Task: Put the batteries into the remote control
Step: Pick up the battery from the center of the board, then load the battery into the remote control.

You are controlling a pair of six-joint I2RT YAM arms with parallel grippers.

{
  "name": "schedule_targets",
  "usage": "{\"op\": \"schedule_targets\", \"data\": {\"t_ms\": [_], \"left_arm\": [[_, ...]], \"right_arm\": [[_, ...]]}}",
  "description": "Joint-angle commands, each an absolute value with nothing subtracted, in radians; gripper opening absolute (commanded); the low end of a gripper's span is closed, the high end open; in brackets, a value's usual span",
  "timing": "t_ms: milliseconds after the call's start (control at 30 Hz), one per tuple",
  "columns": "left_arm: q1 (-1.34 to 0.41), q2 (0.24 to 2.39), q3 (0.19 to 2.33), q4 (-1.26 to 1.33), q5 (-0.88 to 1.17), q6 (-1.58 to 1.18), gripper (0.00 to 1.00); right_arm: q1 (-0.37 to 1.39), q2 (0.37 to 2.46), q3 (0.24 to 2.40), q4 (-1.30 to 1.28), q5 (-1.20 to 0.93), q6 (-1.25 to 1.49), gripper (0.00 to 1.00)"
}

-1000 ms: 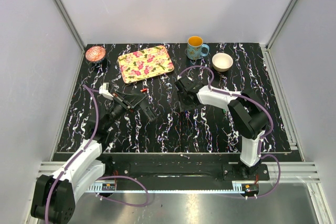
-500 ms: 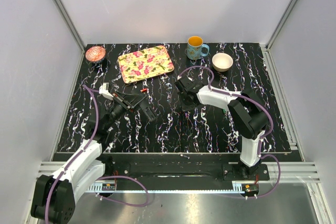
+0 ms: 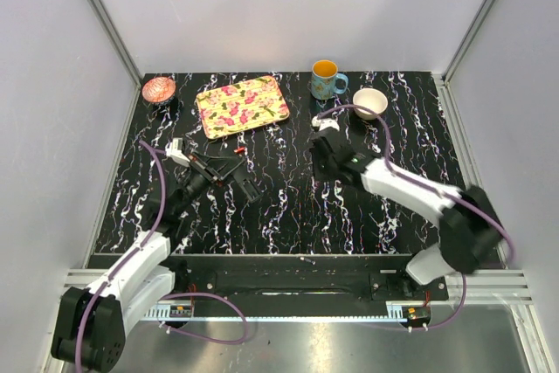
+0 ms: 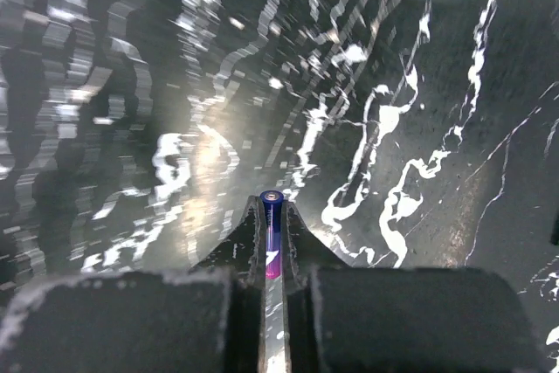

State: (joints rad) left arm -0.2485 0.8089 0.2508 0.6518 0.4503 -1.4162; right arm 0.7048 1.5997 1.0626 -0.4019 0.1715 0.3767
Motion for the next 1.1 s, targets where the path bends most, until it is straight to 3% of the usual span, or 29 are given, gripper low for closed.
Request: {"op": "schedule_targets", "data": {"t_ms": [0,100,300,533,1067], "left_arm": [[-0.265,0.856,0.268,0.755,0.468,-1.424,0.00],[-0.317,0.922,0.299,0.808,0.430,-1.427,0.00],[-0.446,1.127,0.363,1.020,0.350,-1.473,0.00],[-0.515,1.284,0.449,1.098,0.336,-1.476,0.00],[-0.584,1.420,0.443,1.347,0.337,-1.523,0.00]], "right_arm": [[0.782,1.237,0.997,-0.272,0.227,0.387,0.00],[0.894,1.090,0.985,-0.275,0.284,0.370,0.00],[1.035,0.983,1.040,-0.342,0.356,0.371,0.00],[1.135,1.045,1.127,-0.428,0.353,0.327,0.00],[1.146,1.118,1.095,-0.278,0.391,0.347,0.00]]}}
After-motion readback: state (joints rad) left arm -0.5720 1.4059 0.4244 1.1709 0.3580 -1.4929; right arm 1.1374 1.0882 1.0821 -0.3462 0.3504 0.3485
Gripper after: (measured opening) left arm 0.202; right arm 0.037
